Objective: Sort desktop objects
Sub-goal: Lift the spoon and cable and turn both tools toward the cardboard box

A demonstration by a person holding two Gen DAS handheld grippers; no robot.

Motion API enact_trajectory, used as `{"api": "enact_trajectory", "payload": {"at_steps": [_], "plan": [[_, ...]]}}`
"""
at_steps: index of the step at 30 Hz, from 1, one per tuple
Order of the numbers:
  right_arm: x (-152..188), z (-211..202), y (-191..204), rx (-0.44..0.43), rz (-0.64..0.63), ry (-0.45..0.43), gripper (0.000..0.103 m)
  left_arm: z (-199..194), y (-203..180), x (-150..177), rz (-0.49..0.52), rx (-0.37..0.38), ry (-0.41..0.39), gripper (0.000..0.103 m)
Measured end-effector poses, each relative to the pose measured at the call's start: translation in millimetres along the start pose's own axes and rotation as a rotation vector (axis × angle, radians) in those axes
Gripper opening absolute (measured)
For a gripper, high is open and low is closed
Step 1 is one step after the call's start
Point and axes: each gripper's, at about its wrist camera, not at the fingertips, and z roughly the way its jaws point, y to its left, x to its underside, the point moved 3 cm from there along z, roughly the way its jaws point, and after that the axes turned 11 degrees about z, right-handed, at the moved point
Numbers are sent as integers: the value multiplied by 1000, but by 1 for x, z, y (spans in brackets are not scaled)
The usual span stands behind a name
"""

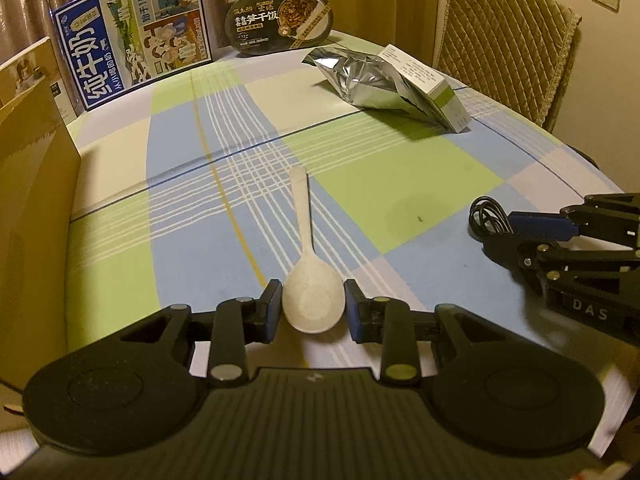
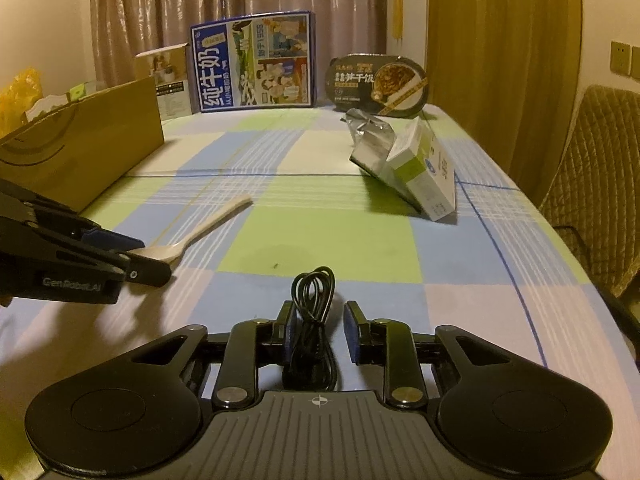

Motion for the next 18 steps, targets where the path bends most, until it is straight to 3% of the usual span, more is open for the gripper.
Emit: {"api": "enact_trajectory", "payload": {"at_steps": [5,8,18], "plan": [[-2,5,3,-9,-33,-1,22,-1,-1,0,-11,-5,3,27],[-4,6,2,-8,-23,15,11,-2,-2,0,-12,-5,4,27],[-6,-13,1,-7,20,20,11,-12,-10,6,-25,9,13,27]]}}
